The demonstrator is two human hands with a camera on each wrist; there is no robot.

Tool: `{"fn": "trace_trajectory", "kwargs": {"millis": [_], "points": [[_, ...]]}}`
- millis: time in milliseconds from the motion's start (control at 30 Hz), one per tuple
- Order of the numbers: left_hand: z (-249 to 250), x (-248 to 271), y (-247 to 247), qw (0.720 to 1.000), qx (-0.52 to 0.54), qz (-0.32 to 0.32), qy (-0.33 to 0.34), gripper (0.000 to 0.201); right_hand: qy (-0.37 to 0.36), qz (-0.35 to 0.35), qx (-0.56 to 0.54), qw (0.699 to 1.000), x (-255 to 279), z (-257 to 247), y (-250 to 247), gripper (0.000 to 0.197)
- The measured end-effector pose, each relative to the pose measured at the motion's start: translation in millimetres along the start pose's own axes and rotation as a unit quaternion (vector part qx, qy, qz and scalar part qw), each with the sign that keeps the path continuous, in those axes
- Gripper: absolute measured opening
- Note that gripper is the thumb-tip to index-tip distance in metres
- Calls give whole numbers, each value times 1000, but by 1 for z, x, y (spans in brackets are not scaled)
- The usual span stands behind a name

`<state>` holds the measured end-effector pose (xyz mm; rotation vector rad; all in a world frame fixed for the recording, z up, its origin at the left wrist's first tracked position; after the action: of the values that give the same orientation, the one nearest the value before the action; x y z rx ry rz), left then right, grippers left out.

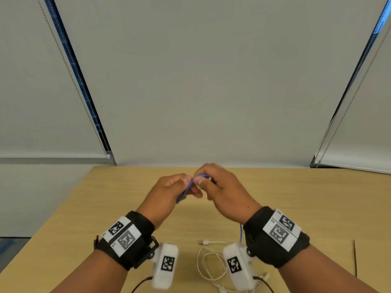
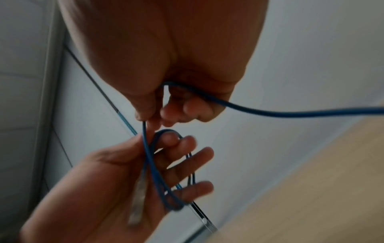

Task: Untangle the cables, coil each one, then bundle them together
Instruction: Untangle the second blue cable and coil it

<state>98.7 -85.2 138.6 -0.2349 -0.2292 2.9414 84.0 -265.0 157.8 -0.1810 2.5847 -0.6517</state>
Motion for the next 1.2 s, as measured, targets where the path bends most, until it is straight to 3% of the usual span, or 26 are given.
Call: {"fn": "trace_trajectory", "kwargs": {"millis": [100,233,367,467,667,767,933,1000,1067,1133,1200], "points": [[6,11,2,990,124,-31,-64,44,47,10,-93,995,-5,1,1,10],[10,18,0,974,208,-36,-79,38,77,13,-199,977,-2,-1,18,15],[8,22,-2,986,156,-5,-50,37,77,28,-196,977,-2,-2,32,16],[7,24,-10,983,175,-10,-47,37,76,15,-196,978,-7,-6,36,17],[19,17,-42,928,369,-16,-49,39,101,3,-217,971,-12,-1,43,16],[28,5,-58,905,425,-3,-33,41,123,-29,-183,975,-10,1,64,20],[26,-9,-78,879,476,3,-9,38,136,-72,-17,988,-7,6,98,25],[21,-17,-86,887,460,33,12,34,140,-86,59,985,-6,9,108,26],[12,-25,-92,923,370,89,52,28,147,-86,108,979,-3,13,114,24],[4,-28,-92,963,208,142,96,24,154,-90,126,976,-1,15,115,25],[-9,-27,-89,980,23,154,128,21,157,-102,116,975,-2,10,111,23]]}}
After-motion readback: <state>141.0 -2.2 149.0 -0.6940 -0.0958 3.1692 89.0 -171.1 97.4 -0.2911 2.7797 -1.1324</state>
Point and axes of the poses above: each hand's wrist, its own x-axis away from the middle knuckle, its own y-axis out of the palm, z = x × y, the point moved 1 cm from there along -x, towards the middle knuckle, and after that the axes turned 5 degrees about z, right-handed, at the moved point
